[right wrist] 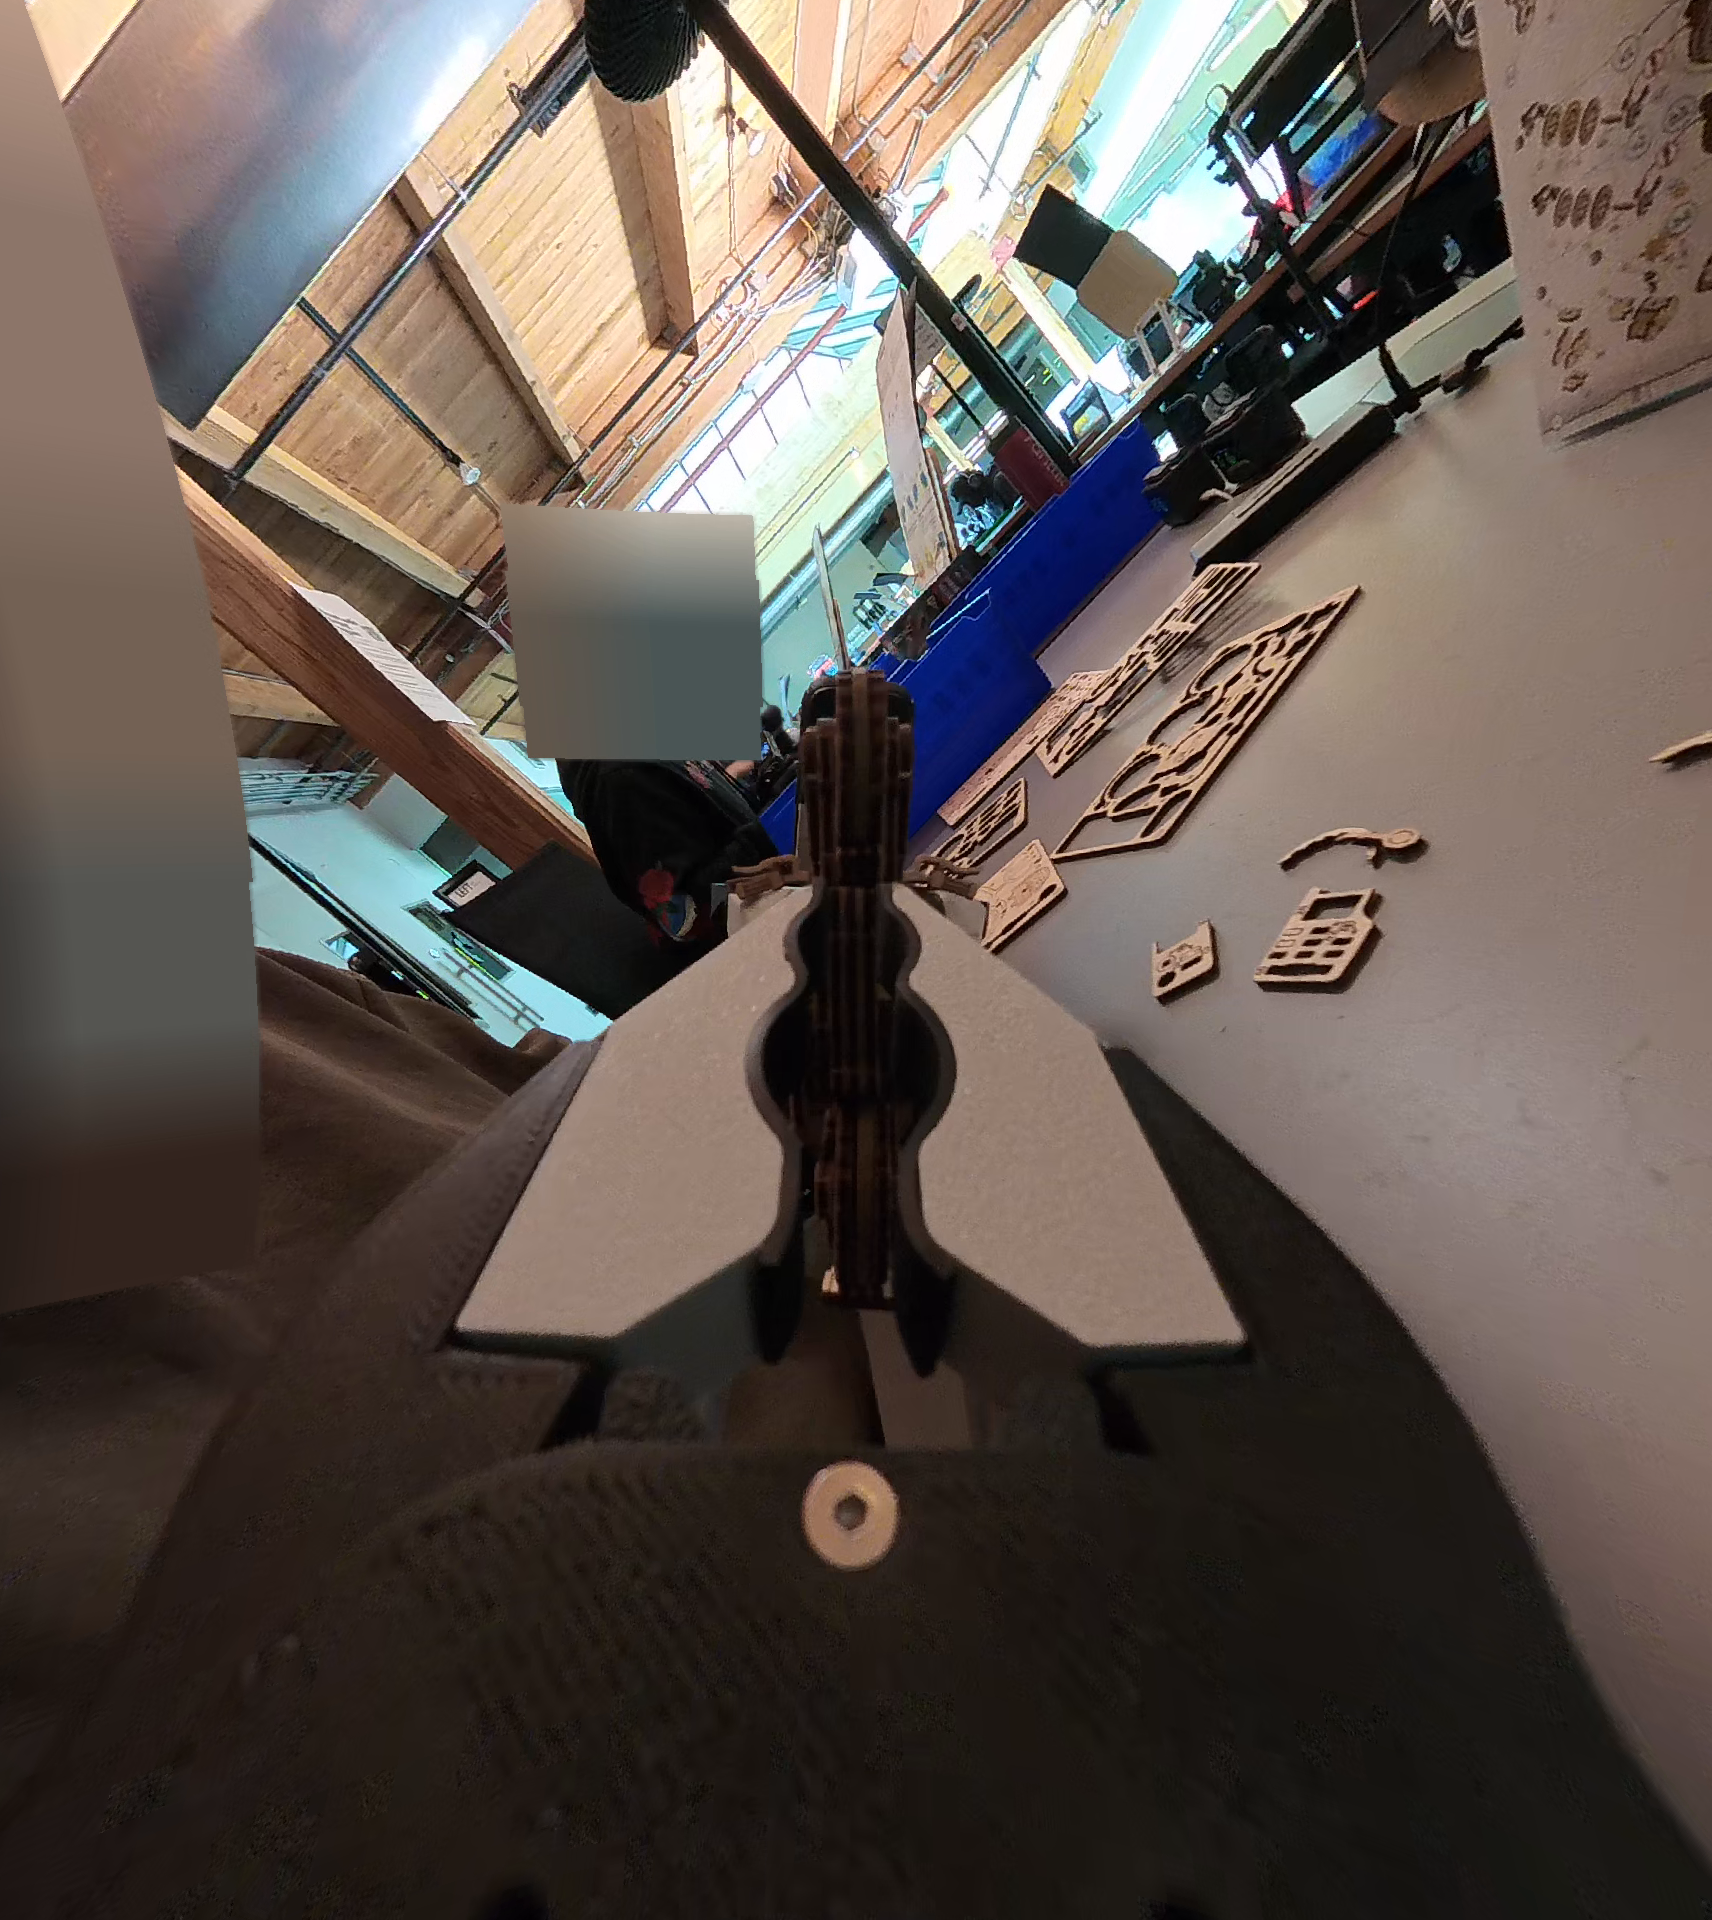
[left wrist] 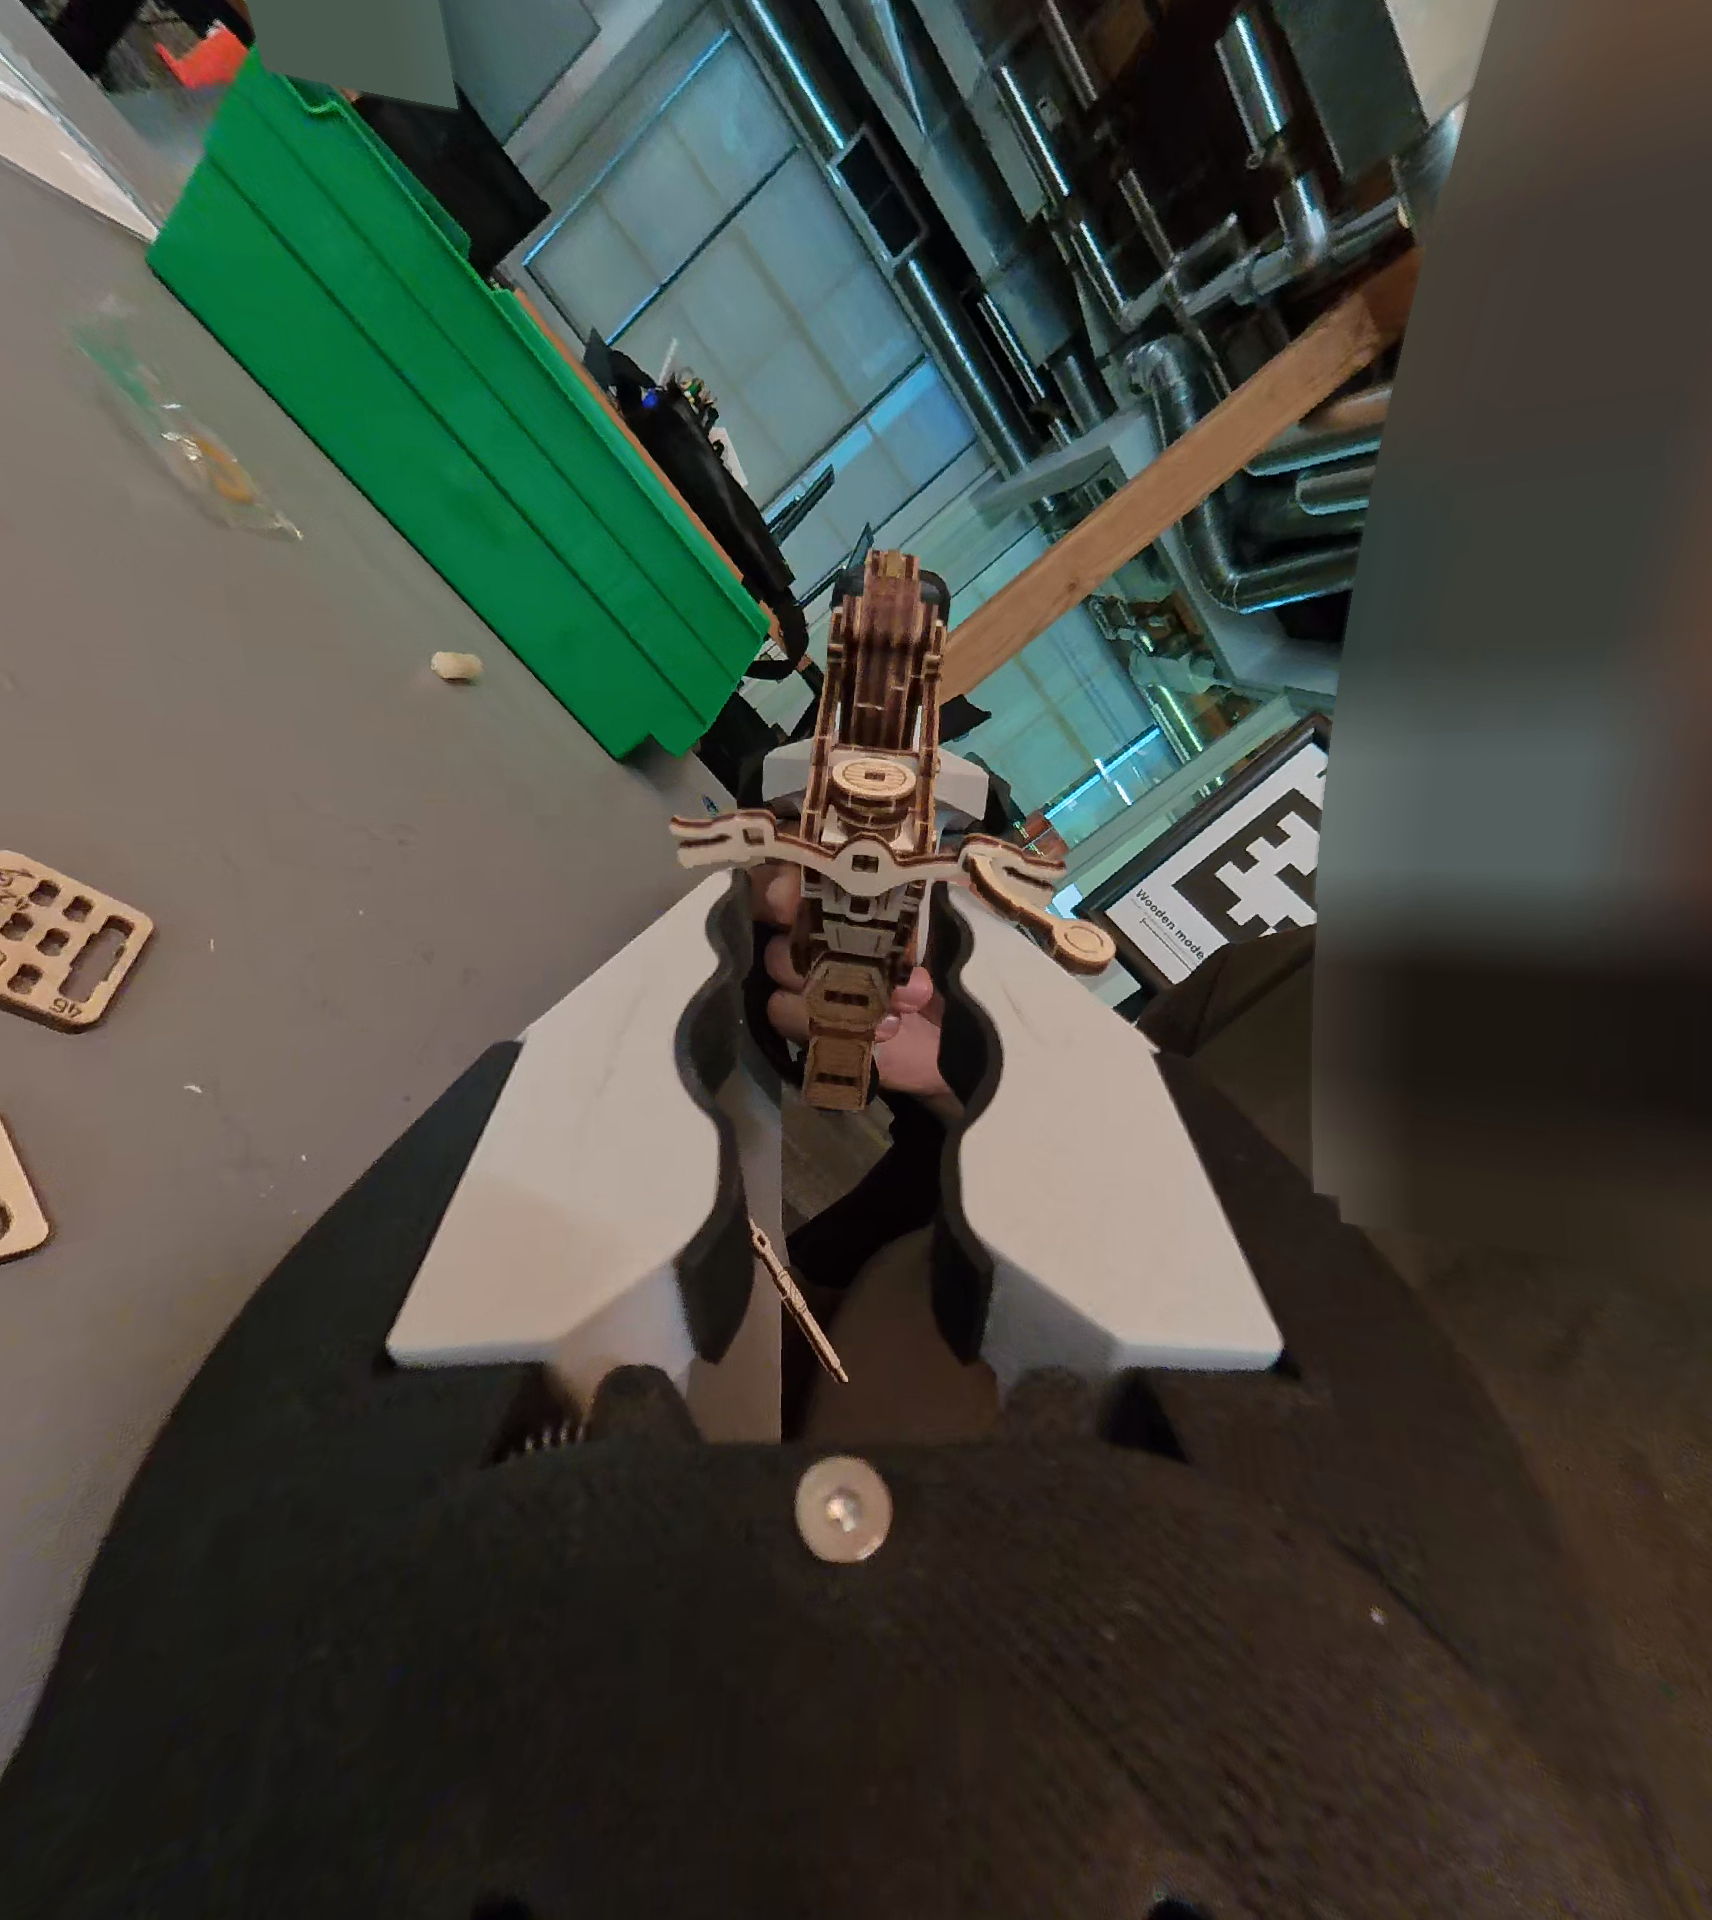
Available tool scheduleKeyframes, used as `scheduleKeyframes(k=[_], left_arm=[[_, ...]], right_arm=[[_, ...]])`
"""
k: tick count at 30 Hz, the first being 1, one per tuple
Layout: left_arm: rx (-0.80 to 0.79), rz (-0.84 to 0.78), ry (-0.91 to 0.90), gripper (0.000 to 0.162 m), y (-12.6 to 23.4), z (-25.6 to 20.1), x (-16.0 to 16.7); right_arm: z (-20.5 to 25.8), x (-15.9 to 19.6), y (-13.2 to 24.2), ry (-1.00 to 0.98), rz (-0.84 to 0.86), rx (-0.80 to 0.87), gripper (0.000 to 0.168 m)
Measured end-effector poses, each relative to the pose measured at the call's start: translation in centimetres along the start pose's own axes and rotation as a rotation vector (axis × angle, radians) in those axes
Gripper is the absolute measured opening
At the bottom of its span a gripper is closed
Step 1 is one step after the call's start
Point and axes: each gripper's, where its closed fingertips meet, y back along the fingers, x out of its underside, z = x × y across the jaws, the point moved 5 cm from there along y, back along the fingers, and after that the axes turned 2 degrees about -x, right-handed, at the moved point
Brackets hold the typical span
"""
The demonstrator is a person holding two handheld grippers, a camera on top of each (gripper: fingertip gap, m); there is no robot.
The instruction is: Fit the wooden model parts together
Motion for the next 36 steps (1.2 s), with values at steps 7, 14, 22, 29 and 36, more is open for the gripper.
scheduleKeyframes(k=[7, 14, 22, 29, 36], left_arm=[[0.003, -0.019, -0.011, 0.018, 0.3, -0.1, -0.4], [-0.033, -0.023, -0.027, 0.018, 0.7, -0.1, -1.0], [-0.070, -0.010, -0.066, 0.018, 0.9, -0.2, -1.3], [-0.097, 0.019, -0.097, 0.018, 1.2, -0.1, -1.5], [-0.209, 0.058, -0.200, 0.018, 2.0, -0.1, -2.5]], right_arm=[[-0.1, 0.3, -0.2, -0.015, 0.017, 0.001, 0.007], [-0.5, 0.8, -0.5, -0.062, 0.030, -0.003, 0.007], [-0.9, 1.6, -0.8, -0.117, 0.068, -0.014, 0.007], [-1.3, 2.3, -1.0, -0.149, 0.117, -0.001, 0.009], [-2.0, 1.6, -0.2, -0.109, 0.116, 0.054, 0.014]])
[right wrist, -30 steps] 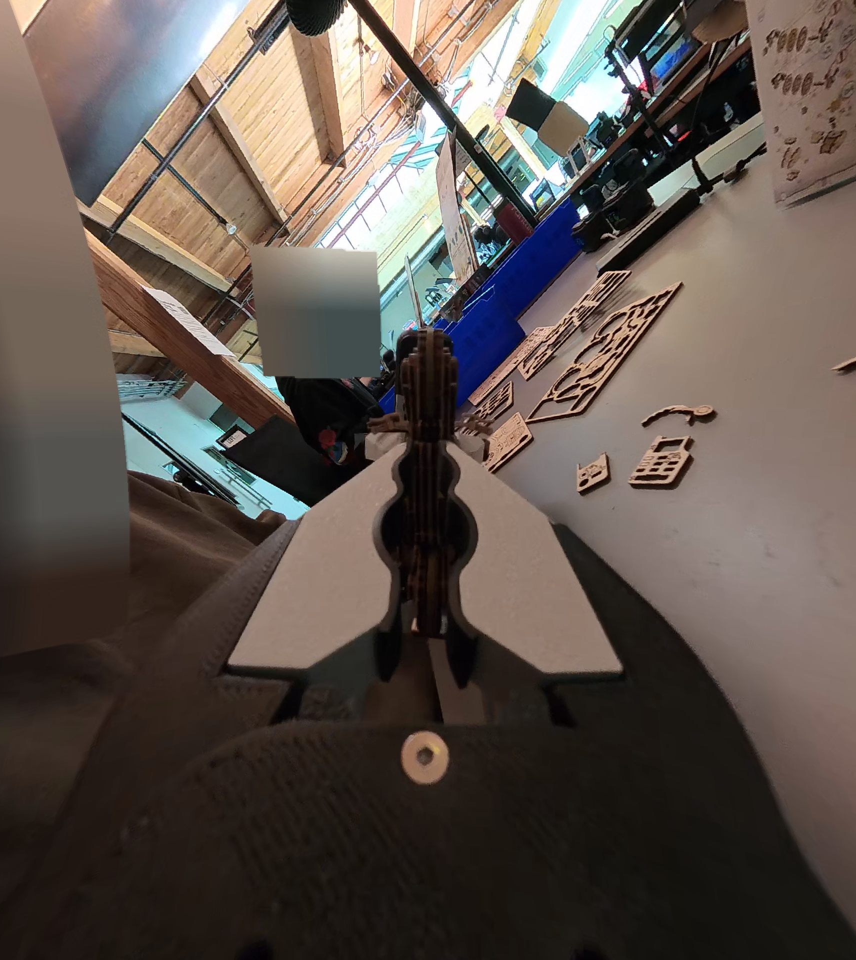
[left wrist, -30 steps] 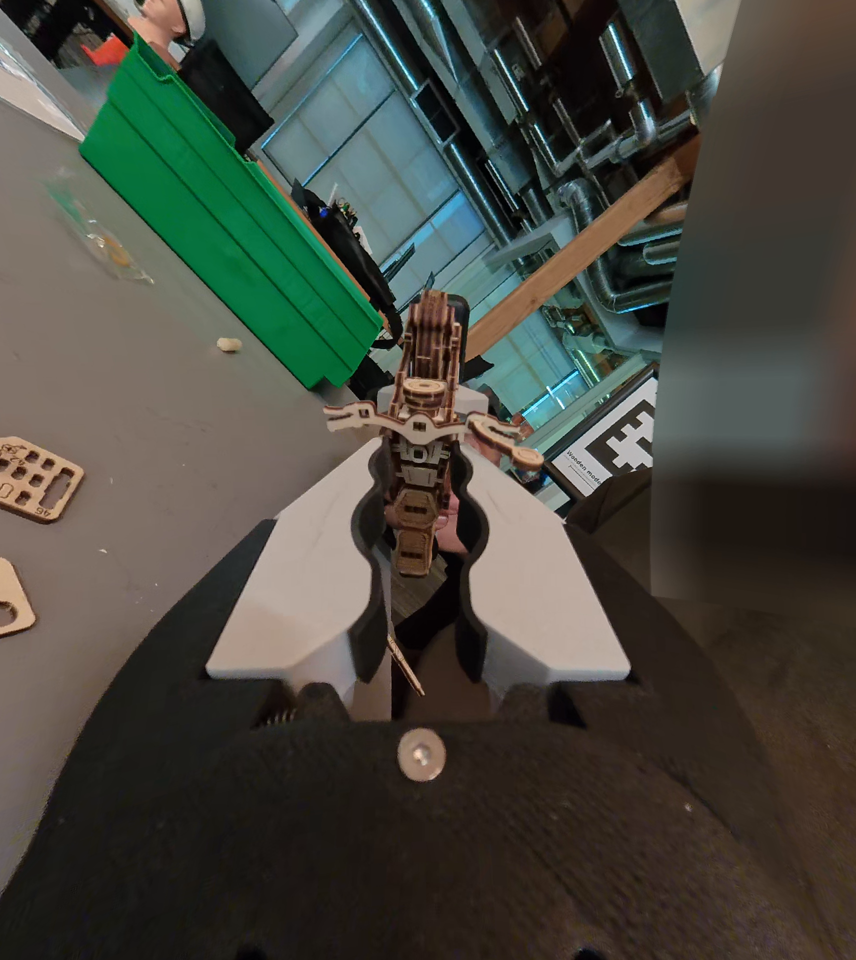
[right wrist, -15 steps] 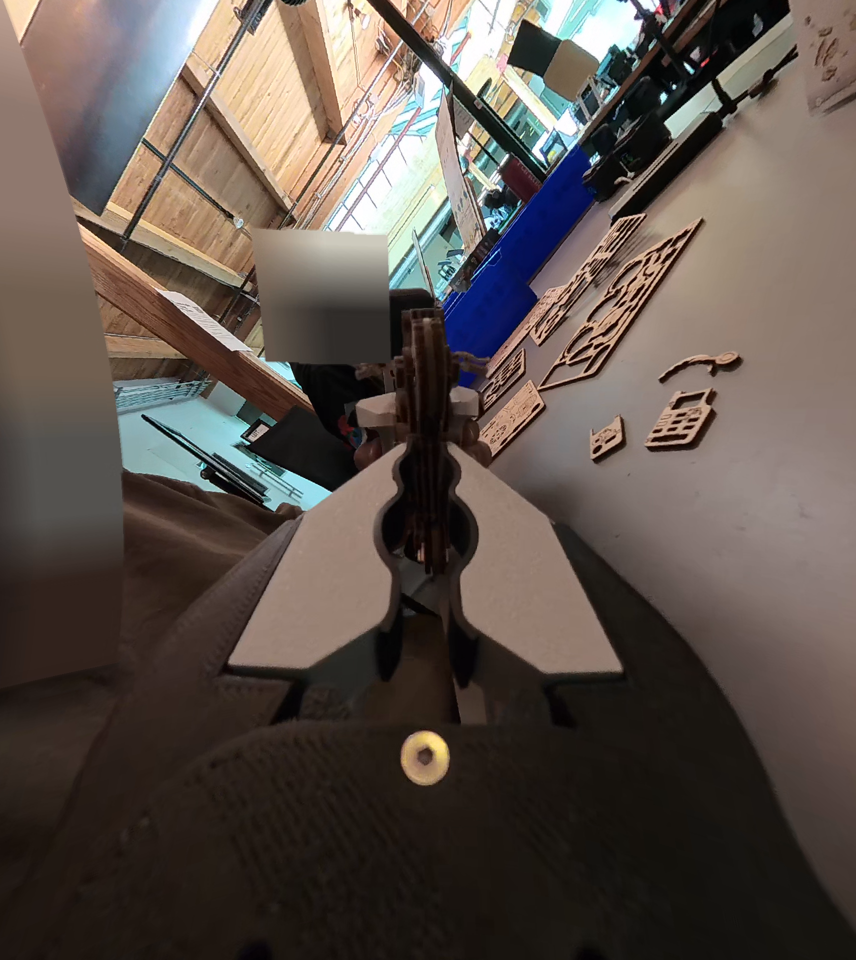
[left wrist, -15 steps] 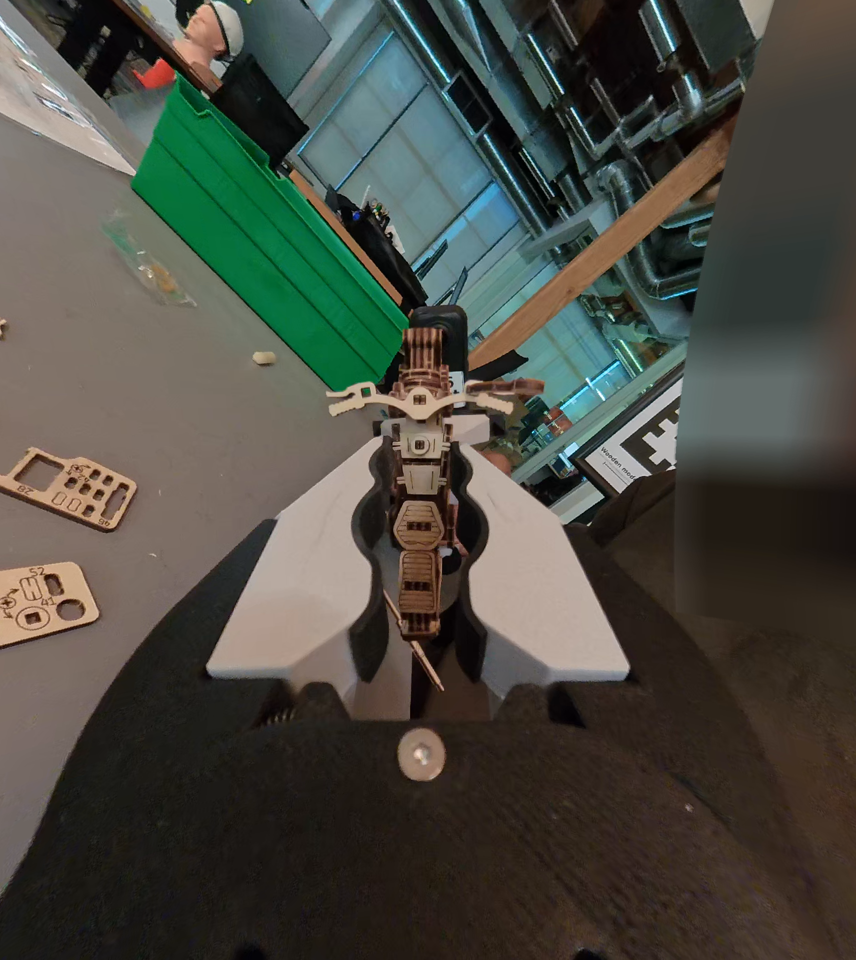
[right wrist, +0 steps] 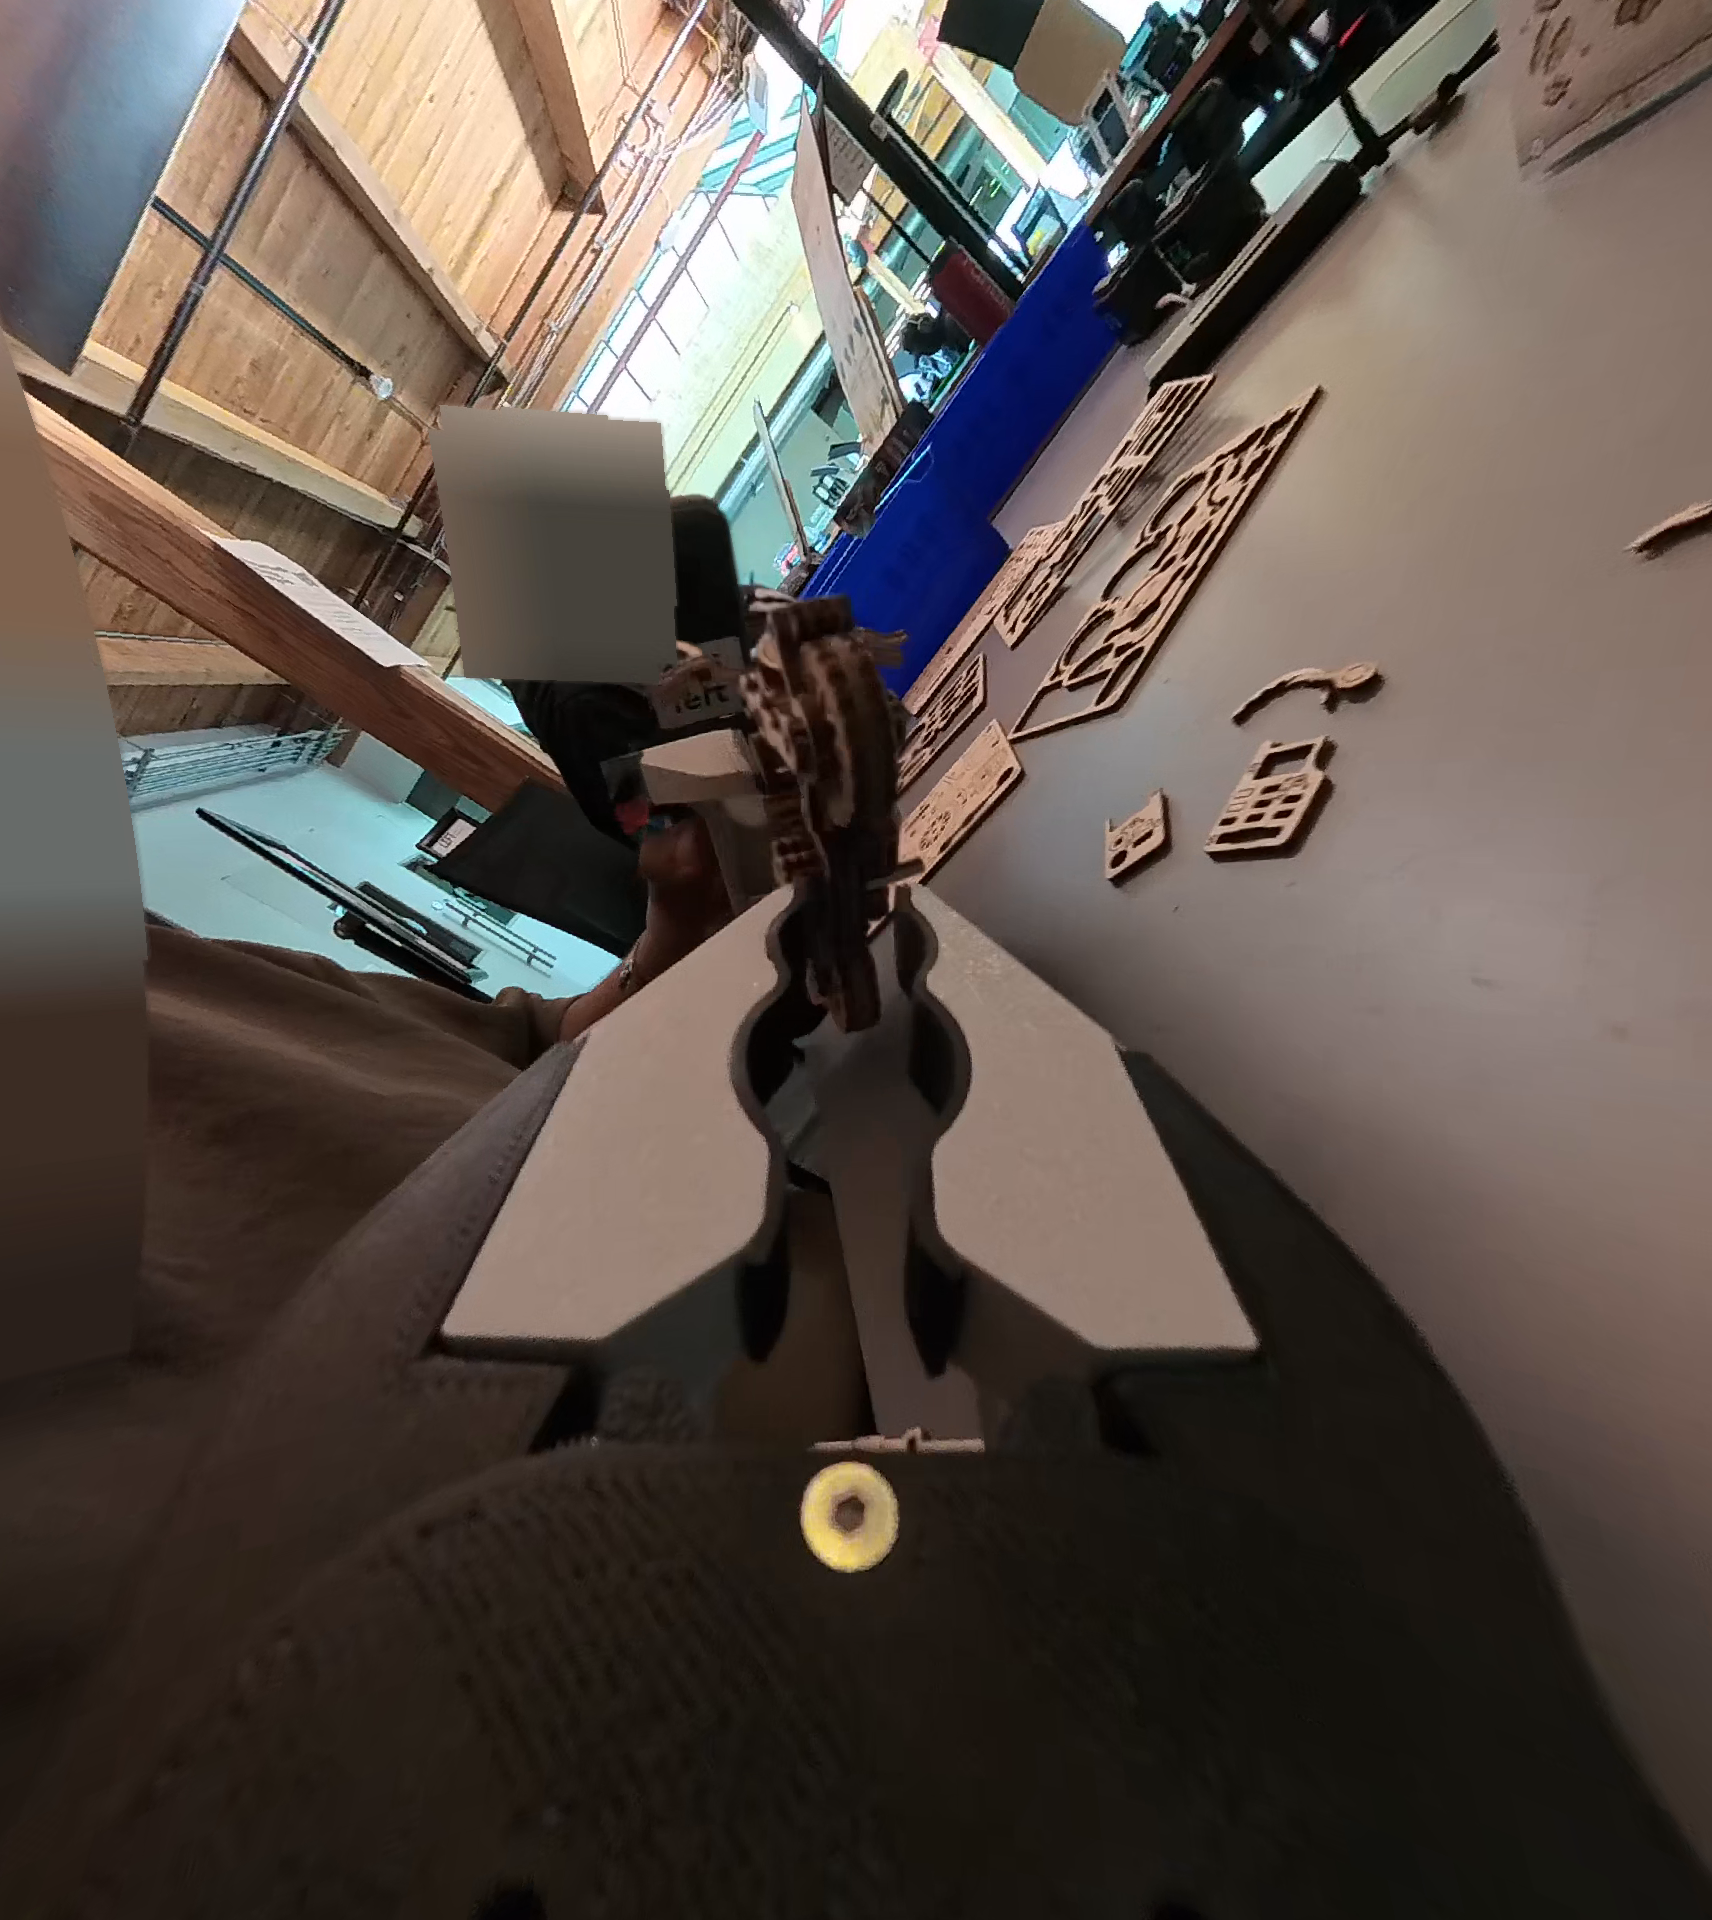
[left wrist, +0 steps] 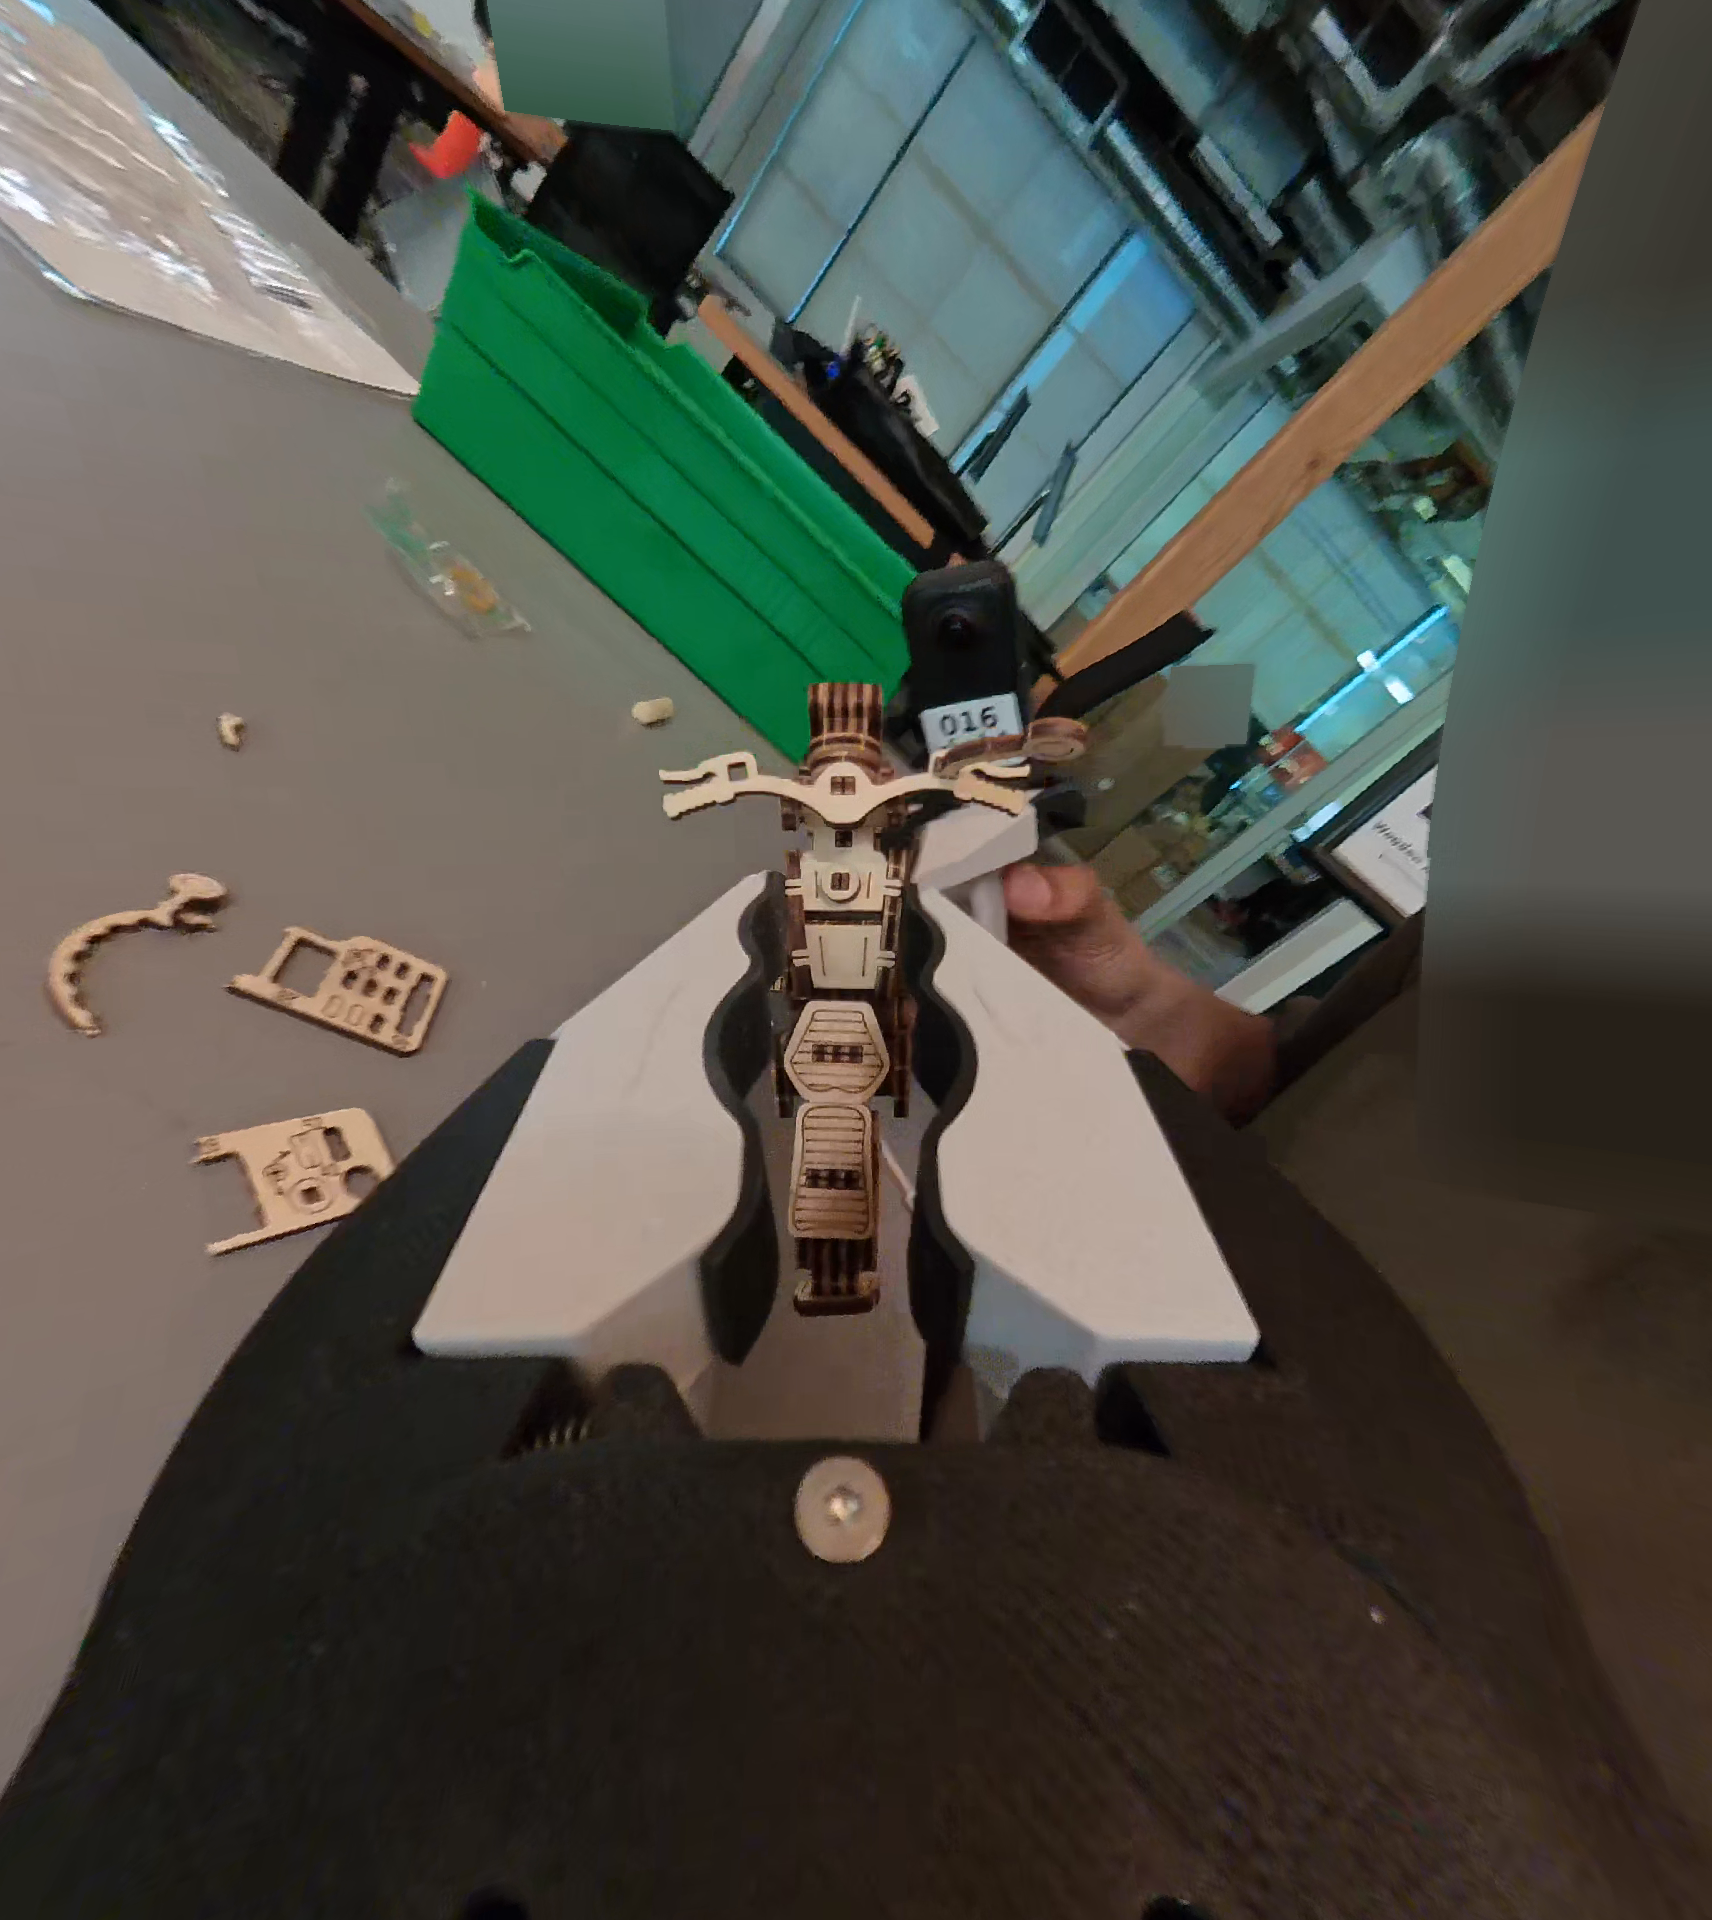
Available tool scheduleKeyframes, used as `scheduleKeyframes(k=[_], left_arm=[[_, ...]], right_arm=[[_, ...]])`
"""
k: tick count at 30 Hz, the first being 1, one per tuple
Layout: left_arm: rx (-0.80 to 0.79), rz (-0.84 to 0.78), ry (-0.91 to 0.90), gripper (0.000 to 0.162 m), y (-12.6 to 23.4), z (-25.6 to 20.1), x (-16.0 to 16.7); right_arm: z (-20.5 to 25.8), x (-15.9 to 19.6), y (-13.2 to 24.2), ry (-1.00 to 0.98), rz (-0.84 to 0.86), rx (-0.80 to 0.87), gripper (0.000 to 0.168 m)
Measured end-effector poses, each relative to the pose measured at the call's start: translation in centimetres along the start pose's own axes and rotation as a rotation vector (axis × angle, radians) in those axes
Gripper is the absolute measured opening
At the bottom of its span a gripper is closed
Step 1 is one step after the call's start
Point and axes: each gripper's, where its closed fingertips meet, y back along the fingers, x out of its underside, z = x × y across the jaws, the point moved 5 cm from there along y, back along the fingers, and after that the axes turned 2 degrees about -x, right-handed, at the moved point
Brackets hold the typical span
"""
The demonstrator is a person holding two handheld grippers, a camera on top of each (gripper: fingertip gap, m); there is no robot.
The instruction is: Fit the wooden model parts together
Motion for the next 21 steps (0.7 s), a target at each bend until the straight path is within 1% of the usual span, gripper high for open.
scheduleKeyframes(k=[4, 9, 11, 14, 21], left_arm=[[-0.102, 0.102, -0.096, 0.018, 0.1, 0.2, 0.3], [-0.318, 0.298, -0.335, 0.018, 0.2, 0.7, 1.1], [-0.374, 0.353, -0.398, 0.018, 0.2, 0.8, 1.5], [-0.408, 0.405, -0.429, 0.018, 0.1, 0.7, 2.0], [-0.436, 0.471, -0.463, 0.018, -0.2, 0.6, 2.8]], right_arm=[[-0.2, -0.5, 0.4, 0.001, -0.031, 0.010, 0.014], [-0.3, -0.8, 0.8, 0.011, -0.055, 0.026, 0.012], [-0.3, -0.9, 0.9, 0.009, -0.060, 0.027, 0.010], [-0.4, -1.1, 1.1, 0.015, -0.082, 0.044, 0.006], [-0.4, -1.0, 1.1, 0.006, -0.081, 0.041, 0.005]])
